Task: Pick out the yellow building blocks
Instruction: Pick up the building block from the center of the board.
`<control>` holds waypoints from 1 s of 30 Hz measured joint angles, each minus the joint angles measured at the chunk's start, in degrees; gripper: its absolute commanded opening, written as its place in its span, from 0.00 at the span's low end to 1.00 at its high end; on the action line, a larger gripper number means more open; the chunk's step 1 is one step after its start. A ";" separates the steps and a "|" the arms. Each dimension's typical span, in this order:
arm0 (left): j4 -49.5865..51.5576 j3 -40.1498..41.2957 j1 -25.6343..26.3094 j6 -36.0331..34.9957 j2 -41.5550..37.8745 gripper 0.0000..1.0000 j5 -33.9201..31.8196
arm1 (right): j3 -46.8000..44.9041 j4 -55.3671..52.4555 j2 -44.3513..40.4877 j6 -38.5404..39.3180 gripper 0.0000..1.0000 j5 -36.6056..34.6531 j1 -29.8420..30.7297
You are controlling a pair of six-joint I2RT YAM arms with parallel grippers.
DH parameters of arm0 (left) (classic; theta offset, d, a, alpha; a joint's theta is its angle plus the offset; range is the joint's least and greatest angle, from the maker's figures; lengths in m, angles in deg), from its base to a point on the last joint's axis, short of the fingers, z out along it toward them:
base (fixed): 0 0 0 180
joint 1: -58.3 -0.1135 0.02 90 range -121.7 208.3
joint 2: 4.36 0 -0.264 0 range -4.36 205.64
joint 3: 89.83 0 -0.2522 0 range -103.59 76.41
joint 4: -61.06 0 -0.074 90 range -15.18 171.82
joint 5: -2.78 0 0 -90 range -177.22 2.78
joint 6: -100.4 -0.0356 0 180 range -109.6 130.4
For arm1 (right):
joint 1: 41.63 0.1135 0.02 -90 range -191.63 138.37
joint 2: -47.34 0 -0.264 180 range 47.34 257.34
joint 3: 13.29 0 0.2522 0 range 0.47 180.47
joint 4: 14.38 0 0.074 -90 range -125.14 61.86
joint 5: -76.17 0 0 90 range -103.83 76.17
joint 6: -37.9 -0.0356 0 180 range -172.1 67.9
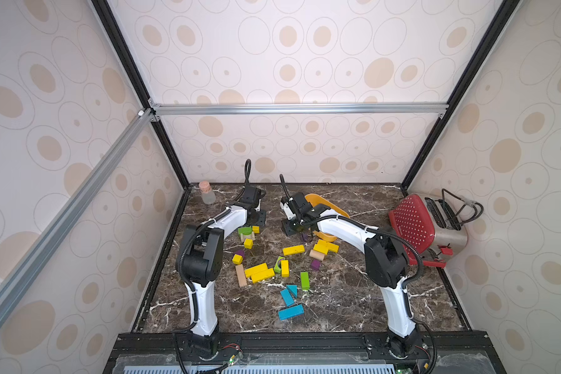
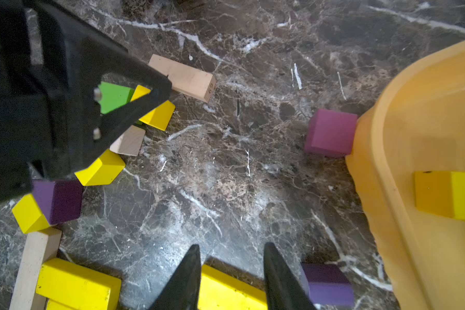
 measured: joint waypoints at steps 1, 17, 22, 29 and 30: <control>0.15 -0.09 0.00 -0.22 0.28 0.51 -0.02 | 0.00 0.09 0.00 0.07 0.39 -0.02 -0.04; 3.08 -0.74 0.00 -0.13 2.19 0.45 0.42 | 1.73 1.68 0.39 -0.07 0.37 -0.02 -0.07; 2.95 -0.72 0.00 0.31 2.21 0.43 1.60 | 1.73 1.73 0.57 -0.50 0.37 0.13 -0.07; 2.84 -0.26 -0.02 0.31 2.21 0.45 1.53 | 1.73 2.38 0.57 -0.50 0.37 0.22 -0.07; 2.86 -0.13 -0.02 0.33 2.21 0.45 1.49 | 1.73 2.38 0.57 -0.50 0.36 0.31 -0.07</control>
